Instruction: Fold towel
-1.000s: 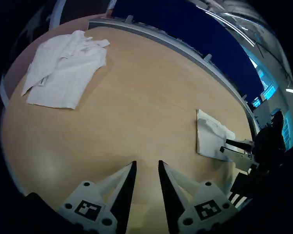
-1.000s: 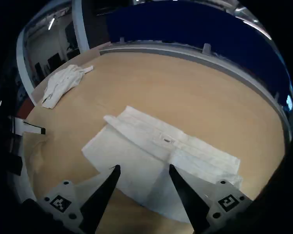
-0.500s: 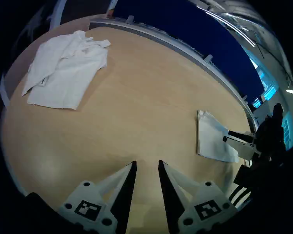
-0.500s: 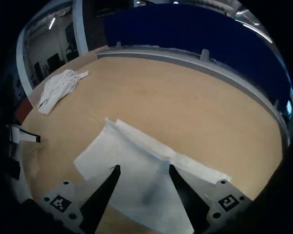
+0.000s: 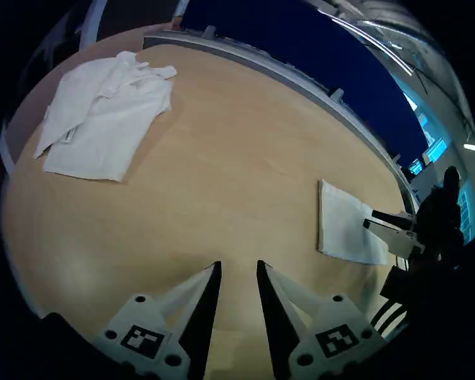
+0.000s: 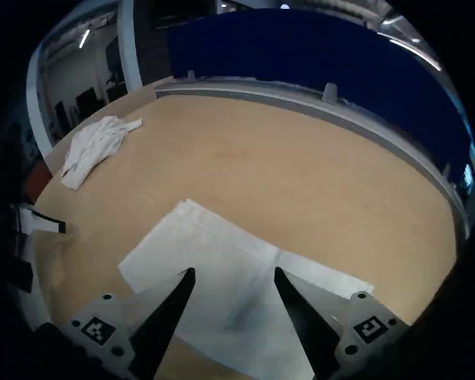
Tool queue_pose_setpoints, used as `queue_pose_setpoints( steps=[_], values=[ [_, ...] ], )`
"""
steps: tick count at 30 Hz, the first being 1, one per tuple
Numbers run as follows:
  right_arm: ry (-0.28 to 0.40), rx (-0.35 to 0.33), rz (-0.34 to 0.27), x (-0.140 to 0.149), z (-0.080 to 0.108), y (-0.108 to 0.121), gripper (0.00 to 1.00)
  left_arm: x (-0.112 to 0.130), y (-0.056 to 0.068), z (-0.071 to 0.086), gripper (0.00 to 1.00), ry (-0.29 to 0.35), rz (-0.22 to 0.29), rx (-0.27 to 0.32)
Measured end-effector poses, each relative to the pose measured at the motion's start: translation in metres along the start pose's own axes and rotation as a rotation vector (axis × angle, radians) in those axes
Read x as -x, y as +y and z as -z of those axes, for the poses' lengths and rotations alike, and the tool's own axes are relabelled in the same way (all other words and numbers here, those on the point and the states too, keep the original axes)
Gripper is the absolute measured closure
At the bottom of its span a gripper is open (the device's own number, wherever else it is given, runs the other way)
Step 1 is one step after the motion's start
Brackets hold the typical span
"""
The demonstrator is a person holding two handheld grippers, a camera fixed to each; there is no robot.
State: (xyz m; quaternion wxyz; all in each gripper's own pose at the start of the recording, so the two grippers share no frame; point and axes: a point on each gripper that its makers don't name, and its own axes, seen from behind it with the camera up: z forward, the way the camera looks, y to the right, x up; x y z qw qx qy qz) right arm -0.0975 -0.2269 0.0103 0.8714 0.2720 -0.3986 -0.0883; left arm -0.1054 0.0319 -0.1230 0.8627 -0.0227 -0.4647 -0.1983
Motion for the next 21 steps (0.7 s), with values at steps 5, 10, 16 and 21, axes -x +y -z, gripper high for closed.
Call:
queue_pose_setpoints(
  steps=[5,10,16,21],
  values=[
    [0.001,0.007,-0.012,0.007,0.006,0.004,0.03,0.0,0.005,0.001,0.32,-0.002,-0.008,0.013],
    [-0.003,0.023,-0.025,0.018,0.017,0.013,0.03,-0.002,0.009,0.0,0.32,0.001,-0.006,0.03],
    [-0.01,0.051,-0.044,0.035,0.035,0.029,0.03,-0.004,0.006,-0.001,0.08,0.004,-0.018,0.016],
    [-0.013,0.071,-0.067,0.046,0.046,0.042,0.03,-0.007,0.008,0.0,0.08,0.009,-0.025,0.016]
  ],
)
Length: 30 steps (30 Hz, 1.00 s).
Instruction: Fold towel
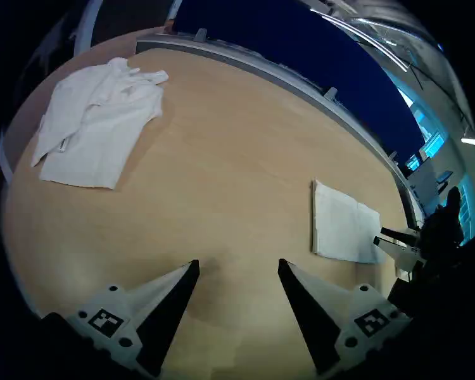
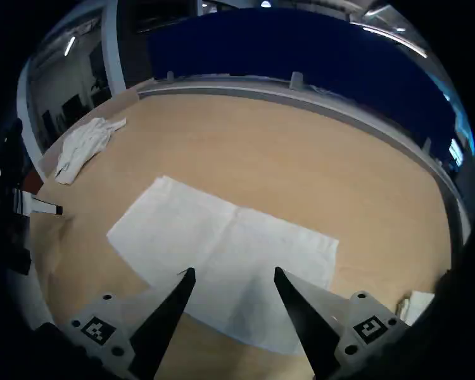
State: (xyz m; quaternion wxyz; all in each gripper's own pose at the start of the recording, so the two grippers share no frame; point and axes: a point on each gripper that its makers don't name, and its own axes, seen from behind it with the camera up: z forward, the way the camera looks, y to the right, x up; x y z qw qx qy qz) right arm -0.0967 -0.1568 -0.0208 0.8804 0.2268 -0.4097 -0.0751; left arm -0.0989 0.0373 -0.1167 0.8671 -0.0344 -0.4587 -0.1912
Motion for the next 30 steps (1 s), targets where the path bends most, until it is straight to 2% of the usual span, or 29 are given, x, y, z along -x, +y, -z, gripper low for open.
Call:
queue_pose_setpoints(
  steps=[21,30],
  values=[
    [-0.023,0.052,-0.007,0.032,0.027,0.035,0.03,-0.006,0.005,0.006,0.08,0.012,-0.018,0.002],
    [-0.046,0.072,-0.013,0.052,0.038,0.049,0.03,-0.005,0.004,0.011,0.08,0.012,-0.053,-0.007]
  ],
)
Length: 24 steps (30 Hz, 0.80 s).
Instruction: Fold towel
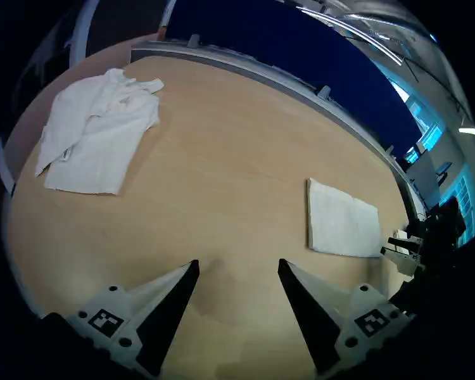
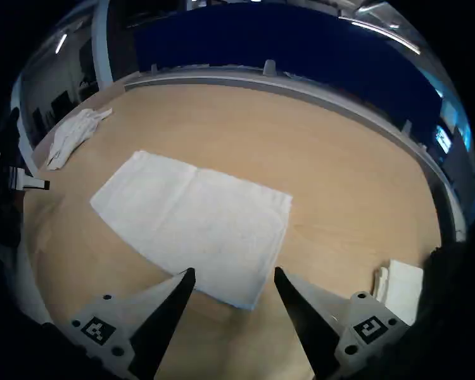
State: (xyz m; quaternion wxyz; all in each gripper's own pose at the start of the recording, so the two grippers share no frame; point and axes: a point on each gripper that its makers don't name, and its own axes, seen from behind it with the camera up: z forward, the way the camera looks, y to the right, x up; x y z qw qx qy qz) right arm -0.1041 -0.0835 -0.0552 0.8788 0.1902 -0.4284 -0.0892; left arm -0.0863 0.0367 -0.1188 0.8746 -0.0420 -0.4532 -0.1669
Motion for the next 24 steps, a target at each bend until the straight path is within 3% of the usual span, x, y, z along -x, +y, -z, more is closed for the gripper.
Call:
queue_pose_setpoints(
  steps=[6,15,24],
  values=[
    [-0.015,-0.002,0.008,0.01,0.005,0.006,0.03,0.0,-0.001,0.006,0.08,0.003,-0.06,-0.011],
    [-0.037,-0.023,0.031,0.021,0.007,0.011,0.05,-0.001,-0.001,0.012,0.08,0.009,-0.216,-0.039],
    [-0.048,-0.038,0.046,0.024,0.006,0.01,0.06,-0.006,0.003,0.013,0.08,0.026,-0.246,-0.039]
  ],
)
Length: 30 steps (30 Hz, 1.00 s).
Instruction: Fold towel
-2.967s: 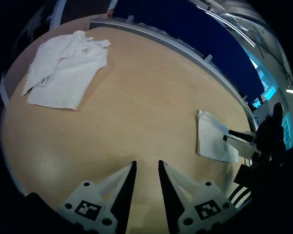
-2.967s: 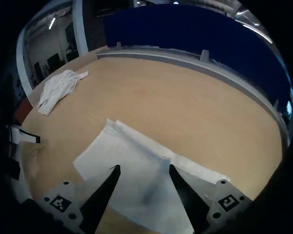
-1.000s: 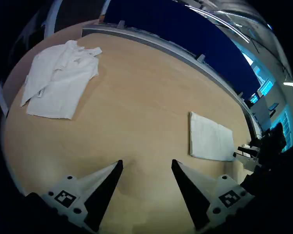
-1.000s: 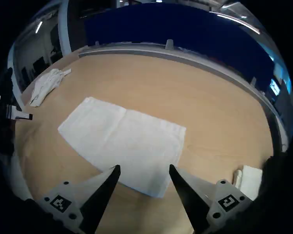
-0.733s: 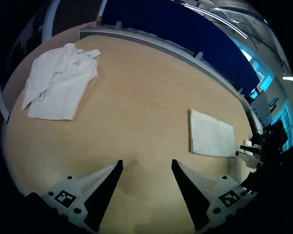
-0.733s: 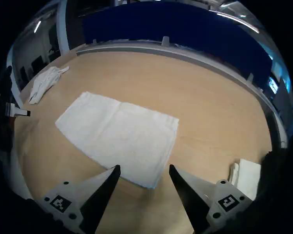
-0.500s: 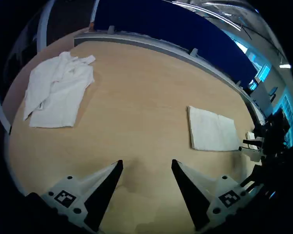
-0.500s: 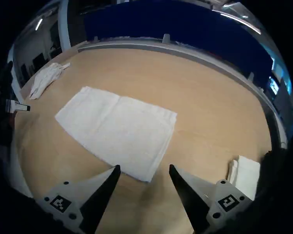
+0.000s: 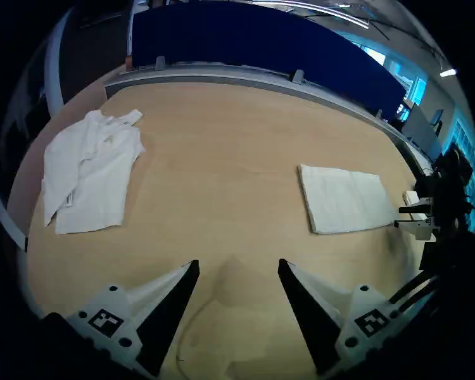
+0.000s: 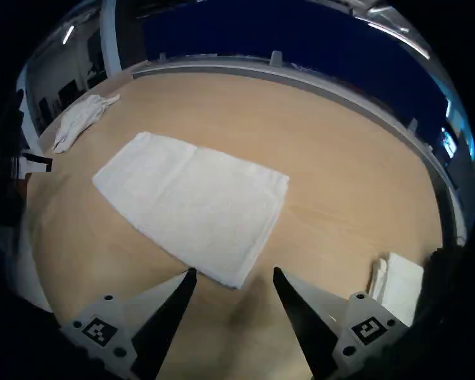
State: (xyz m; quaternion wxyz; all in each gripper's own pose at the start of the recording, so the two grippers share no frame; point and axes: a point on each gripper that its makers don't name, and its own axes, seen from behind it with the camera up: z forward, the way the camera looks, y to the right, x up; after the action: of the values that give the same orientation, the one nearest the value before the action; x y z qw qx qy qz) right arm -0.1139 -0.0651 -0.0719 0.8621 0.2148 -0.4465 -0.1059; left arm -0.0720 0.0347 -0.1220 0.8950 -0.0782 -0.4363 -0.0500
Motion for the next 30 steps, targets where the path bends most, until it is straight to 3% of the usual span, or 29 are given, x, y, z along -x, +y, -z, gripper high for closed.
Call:
queue_pose_setpoints(
  steps=[9,13,17,21,30],
  values=[
    [-0.005,-0.009,0.013,0.0003,0.0004,-0.002,0.12,-0.0021,-0.0028,0.0007,0.08,0.004,-0.013,-0.007],
    [-0.013,-0.019,0.017,0.0014,-0.0005,-0.0045,0.21,-0.0018,-0.0024,0.0009,0.08,0.004,-0.01,-0.004],
    [-0.029,-0.03,0.016,0.0051,-0.0027,-0.0056,0.48,-0.0012,-0.0022,0.001,0.08,0.003,-0.006,0.0],
    [-0.034,-0.042,0.004,0.0067,-0.0039,-0.0056,0.62,-0.0007,-0.002,0.0011,0.08,0.002,-0.006,0.002],
    [-0.04,-0.038,-0.01,0.0095,-0.0034,0.0007,0.62,-0.0009,-0.0019,0.002,0.08,0.003,-0.007,0.005]
  ],
)
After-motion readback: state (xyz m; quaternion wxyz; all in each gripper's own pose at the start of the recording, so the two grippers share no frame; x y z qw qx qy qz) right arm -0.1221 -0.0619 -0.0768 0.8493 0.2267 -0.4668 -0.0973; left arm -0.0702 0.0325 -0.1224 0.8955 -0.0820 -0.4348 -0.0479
